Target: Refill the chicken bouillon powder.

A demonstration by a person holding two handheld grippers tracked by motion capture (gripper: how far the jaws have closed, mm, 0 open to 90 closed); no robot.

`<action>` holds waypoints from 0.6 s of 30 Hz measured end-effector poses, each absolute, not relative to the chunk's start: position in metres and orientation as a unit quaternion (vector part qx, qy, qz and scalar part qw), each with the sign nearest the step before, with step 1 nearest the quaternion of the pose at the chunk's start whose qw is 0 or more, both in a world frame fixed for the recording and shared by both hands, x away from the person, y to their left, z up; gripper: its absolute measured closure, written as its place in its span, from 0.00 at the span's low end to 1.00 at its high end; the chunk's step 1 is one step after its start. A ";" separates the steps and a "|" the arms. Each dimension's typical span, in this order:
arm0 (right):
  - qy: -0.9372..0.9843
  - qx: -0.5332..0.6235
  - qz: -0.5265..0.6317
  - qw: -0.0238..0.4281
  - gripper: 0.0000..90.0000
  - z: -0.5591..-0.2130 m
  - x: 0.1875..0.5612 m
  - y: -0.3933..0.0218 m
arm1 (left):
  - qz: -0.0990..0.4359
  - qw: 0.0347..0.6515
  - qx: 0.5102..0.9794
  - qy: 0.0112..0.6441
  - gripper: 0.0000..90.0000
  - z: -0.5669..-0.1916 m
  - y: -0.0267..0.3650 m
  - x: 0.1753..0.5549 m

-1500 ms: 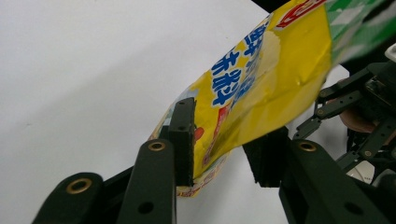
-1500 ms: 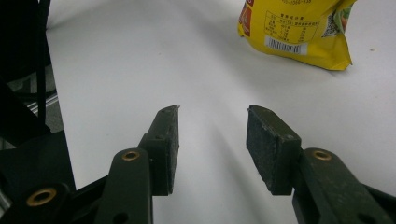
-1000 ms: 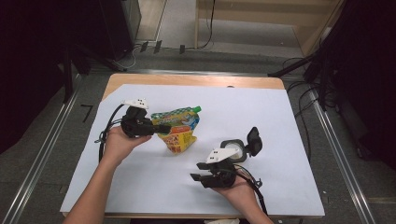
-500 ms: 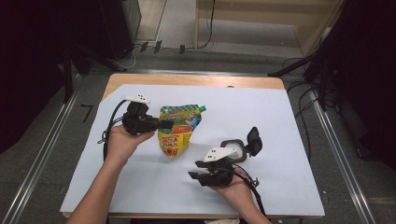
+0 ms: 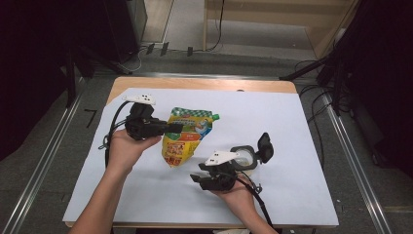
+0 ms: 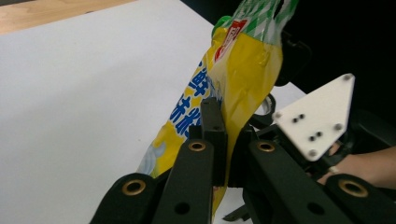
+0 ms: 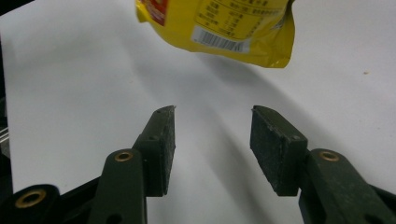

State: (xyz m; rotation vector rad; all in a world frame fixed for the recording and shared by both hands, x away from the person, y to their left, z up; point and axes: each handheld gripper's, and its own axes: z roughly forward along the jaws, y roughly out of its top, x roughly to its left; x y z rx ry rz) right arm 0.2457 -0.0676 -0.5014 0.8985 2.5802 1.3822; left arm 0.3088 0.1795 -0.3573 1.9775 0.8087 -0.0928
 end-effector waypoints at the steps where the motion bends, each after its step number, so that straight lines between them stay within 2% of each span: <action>1: 0.842 0.297 0.449 0.037 0.57 -0.502 0.246 -0.067 | -0.043 0.479 0.813 0.328 1.00 -0.356 0.179 0.308; 9: 0.848 0.296 0.437 0.044 0.61 -0.508 0.248 -0.063 | -0.060 0.484 0.814 0.315 1.00 -0.345 0.171 0.298; 14: 0.848 0.318 0.424 0.019 0.63 -0.510 0.247 -0.058 | -0.069 0.488 0.814 0.308 1.00 -0.339 0.170 0.292; 18: 0.844 0.322 0.428 0.027 0.63 -0.512 0.247 -0.055 | -0.078 0.490 0.814 0.304 1.00 -0.336 0.169 0.288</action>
